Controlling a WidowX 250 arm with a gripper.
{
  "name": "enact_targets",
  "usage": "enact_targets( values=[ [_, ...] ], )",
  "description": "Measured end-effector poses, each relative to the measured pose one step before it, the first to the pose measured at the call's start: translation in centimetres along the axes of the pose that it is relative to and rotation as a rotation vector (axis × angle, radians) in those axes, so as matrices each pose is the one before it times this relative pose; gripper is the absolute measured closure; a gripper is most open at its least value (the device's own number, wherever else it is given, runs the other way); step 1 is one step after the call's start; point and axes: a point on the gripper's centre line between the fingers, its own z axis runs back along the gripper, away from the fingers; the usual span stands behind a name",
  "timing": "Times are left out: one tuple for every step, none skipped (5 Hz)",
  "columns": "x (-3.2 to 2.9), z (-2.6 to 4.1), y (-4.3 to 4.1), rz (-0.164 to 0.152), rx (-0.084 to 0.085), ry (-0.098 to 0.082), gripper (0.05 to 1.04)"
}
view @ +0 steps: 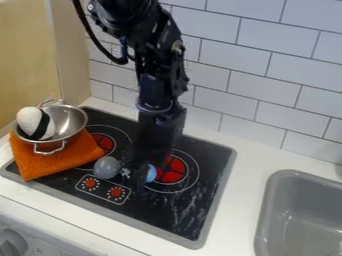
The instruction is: Move the spoon to the right end of the stove
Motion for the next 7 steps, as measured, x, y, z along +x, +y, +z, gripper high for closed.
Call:
enact_targets(
  values=[
    [-0.098,-0.372,0.146,0.0054,0.0001,0.0025,0.145],
    [-0.224,-0.034,0.208,0.0062,0.0126,0.0168,0.458],
    [-0.07,0.0,0.008,0.0111,0.0005,0.0044,0.688],
    [0.052,-0.003,0.014,-0.007,0.0007,-0.0058,0.692],
    [-0.078,0.172,0.049,-0.0053,0.0081,0.004,0.693],
    [-0.165,1.514,0.072,-0.0075,0.0328,0.005,0.696],
    [-0.303,1.019,-0.138,-0.001,0.0094,0.0159,0.696]
  ],
)
